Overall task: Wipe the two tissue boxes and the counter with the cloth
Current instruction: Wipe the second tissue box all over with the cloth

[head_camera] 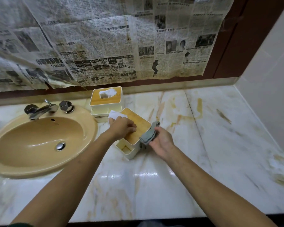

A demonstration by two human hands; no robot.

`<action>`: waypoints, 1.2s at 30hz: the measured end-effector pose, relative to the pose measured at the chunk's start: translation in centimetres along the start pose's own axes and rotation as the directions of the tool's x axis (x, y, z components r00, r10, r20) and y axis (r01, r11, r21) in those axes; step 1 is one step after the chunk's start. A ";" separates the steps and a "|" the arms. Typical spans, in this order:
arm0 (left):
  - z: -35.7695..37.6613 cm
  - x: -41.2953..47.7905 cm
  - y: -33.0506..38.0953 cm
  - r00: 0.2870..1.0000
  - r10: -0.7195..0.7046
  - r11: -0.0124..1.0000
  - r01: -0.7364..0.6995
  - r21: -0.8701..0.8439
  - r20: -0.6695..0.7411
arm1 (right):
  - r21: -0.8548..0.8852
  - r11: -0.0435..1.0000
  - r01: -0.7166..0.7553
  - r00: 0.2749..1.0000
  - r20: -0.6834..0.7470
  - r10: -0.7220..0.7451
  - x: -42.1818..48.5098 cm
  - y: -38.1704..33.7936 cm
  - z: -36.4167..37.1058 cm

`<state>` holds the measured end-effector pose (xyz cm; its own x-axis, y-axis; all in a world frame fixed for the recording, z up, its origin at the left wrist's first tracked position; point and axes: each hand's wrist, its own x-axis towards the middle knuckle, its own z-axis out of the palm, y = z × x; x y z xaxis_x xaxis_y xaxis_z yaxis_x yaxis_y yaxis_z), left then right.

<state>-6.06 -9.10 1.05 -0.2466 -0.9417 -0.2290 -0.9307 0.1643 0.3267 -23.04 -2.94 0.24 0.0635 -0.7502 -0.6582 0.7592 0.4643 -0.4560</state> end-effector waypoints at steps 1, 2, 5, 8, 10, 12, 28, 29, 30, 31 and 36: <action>0.1 -0.2 0.2 1.000 -0.012 1.000 0.012 -0.010 -0.025 | -0.046 0.999 0.019 1.000 0.001 -0.019 0.1 -0.3 0.1; 0.1 -0.3 0.4 0.999 -0.024 1.000 0.023 -0.019 -0.043 | -0.095 0.995 0.026 1.000 0.000 -0.026 0.0 -0.3 0.1; 0.2 -0.4 0.4 0.996 -0.058 0.995 0.052 -0.088 -0.066 | -0.180 0.984 0.009 1.000 0.010 -0.007 -1.4 1.3 0.0; 0.3 -0.4 0.4 0.994 -0.075 0.991 0.067 -0.114 -0.073 | -0.208 0.978 -0.023 0.999 0.030 0.030 -2.6 3.6 -0.8; 0.2 -0.5 0.5 0.995 -0.072 0.991 0.063 -0.116 -0.074 | -0.236 0.971 -0.024 0.999 0.037 0.034 -2.8 4.3 -0.9; 0.1 -0.6 0.7 0.996 -0.067 0.989 0.058 -0.137 -0.064 | -0.271 0.963 0.000 1.000 0.027 0.008 -2.2 4.0 -0.5; 0.0 -0.9 0.5 0.995 -0.084 0.977 0.071 -0.203 -0.054 | -0.193 0.979 -0.062 0.995 -0.086 0.046 -2.2 3.6 0.5; 0.1 -0.9 0.5 0.995 -0.085 0.975 0.072 -0.208 -0.056 | -0.202 0.979 -0.028 0.995 -0.095 0.009 -1.5 2.4 0.8; 0.1 -0.9 0.4 0.995 -0.086 0.976 0.072 -0.204 -0.059 | -0.212 0.977 -0.004 0.994 -0.104 -0.019 -1.0 1.1 1.0; 0.2 -0.8 0.4 0.994 -0.088 0.978 0.075 -0.193 -0.061 | -0.225 0.974 0.010 0.993 -0.115 -0.037 -0.4 0.1 1.1; 0.1 -0.7 0.3 0.995 -0.088 0.980 0.077 -0.182 -0.051 | -0.184 0.983 -0.018 0.990 -0.140 -0.008 -1.6 2.0 0.8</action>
<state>-6.17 -8.36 1.16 -0.1500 -0.9662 -0.2095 -0.8822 0.0351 0.4696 -21.08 -1.19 0.87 -0.0336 -0.6806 -0.7318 0.6256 0.5568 -0.5465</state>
